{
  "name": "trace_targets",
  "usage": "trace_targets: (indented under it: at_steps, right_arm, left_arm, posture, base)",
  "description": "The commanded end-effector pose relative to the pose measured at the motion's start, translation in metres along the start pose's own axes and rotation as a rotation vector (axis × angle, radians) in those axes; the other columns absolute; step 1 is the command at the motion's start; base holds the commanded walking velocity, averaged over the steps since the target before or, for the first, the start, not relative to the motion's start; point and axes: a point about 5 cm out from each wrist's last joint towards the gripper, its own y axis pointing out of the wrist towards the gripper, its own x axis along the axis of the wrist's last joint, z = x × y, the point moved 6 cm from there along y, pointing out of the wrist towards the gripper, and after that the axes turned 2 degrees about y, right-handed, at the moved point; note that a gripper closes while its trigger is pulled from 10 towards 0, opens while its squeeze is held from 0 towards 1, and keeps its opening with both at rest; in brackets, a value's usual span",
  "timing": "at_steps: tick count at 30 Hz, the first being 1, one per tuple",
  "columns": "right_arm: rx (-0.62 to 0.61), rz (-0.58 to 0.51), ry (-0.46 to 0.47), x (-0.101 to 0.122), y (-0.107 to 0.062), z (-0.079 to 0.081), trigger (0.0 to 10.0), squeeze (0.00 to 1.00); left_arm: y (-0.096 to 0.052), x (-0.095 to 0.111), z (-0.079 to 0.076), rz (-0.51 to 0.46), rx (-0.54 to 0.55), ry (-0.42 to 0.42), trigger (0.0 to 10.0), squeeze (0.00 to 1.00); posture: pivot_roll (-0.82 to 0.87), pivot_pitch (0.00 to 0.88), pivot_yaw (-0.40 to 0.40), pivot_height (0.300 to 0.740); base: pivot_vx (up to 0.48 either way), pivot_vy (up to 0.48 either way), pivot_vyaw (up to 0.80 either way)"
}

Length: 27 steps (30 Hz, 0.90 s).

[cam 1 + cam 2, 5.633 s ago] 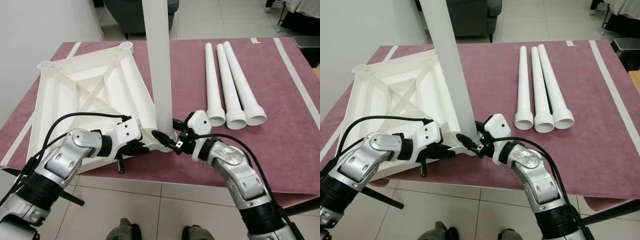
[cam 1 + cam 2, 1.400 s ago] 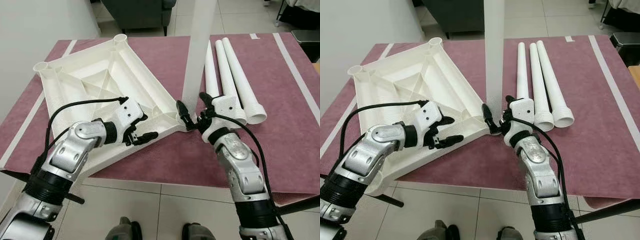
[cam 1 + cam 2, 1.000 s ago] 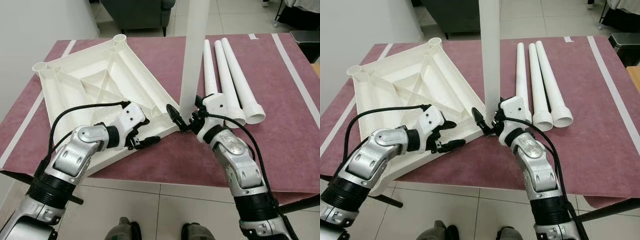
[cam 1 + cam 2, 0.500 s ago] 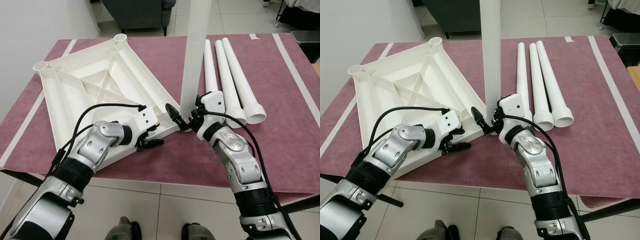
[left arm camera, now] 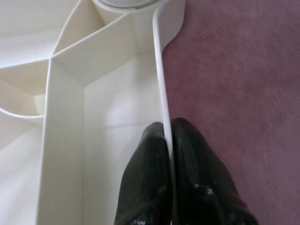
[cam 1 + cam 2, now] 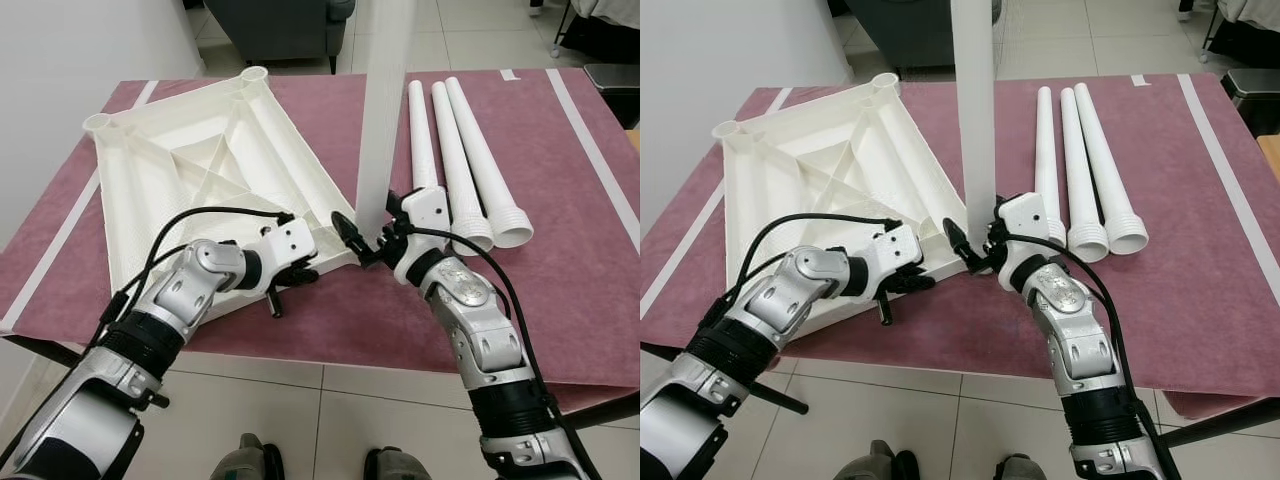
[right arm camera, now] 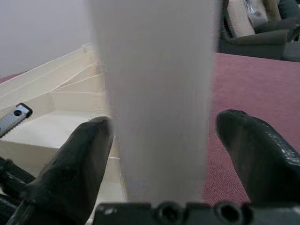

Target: Building children table

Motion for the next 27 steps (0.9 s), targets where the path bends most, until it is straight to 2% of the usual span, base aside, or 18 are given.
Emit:
trace_targets:
  at_steps: [1,4,7,13,17,18,22,25,27]
  right_arm:
    - [0.147,0.004,-0.004,0.003,-0.004,0.024,10.0,0.0]
    - [0.147,0.004,-0.004,0.003,-0.004,0.024,10.0,0.0]
    - [0.405,0.054,-0.04,0.001,-0.023,0.059,10.0,0.0]
    - [0.495,0.072,-0.041,-0.004,-0.03,0.071,10.0,0.0]
    - [0.507,0.059,-0.031,-0.003,-0.027,0.075,10.0,0.0]
    - [0.505,0.046,-0.011,-0.001,-0.025,0.076,0.0,0.0]
    - [0.512,0.018,0.047,0.005,-0.023,0.079,0.0,0.0]
    - [0.512,0.018,0.047,0.005,-0.023,0.079,0.0,0.0]
    - [0.478,0.038,0.077,0.0,-0.022,0.077,0.0,0.0]
  left_arm:
    - [-0.026,0.014,-0.011,-0.037,-0.121,0.132,0.0,0.0]
    - [-0.026,0.014,-0.011,-0.037,-0.121,0.132,0.0,0.0]
    - [-0.059,0.011,-0.024,-0.025,-0.216,0.213,0.0,0.0]
    - [-0.069,0.004,-0.03,-0.009,-0.239,0.215,0.0,0.0]
    - [-0.07,0.001,-0.035,-0.007,-0.251,0.207,0.0,0.0]
    - [-0.069,0.001,-0.036,-0.01,-0.253,0.202,0.0,0.0]
    - [-0.065,0.002,-0.037,-0.018,-0.245,0.183,0.0,0.0]
    - [-0.065,0.002,-0.037,-0.018,-0.245,0.183,0.0,0.0]
    - [-0.059,0.004,-0.035,-0.037,-0.221,0.153,0.0,0.0]
  posture:
    - [-0.02,0.099,0.133,0.74]
    - [-0.02,0.099,0.133,0.74]
    - [-0.02,0.1,0.129,0.74]
    - [-0.01,0.101,0.125,0.74]
    - [0.0,0.103,0.122,0.74]
    - [0.0,0.104,0.12,0.74]
    - [-0.01,0.108,0.118,0.74]
    - [-0.01,0.108,0.118,0.74]
    - [-0.01,0.114,0.118,0.74]
  base:
    - [0.0,0.0,0.0]
    - [0.0,0.0,0.0]
    - [0.0,0.0,0.0]
    - [0.0,0.0,0.0]
    - [0.0,0.0,0.0]
    - [0.0,0.0,0.0]
    - [0.0,0.0,0.0]
    - [0.0,0.0,0.0]
    - [0.0,0.0,0.0]
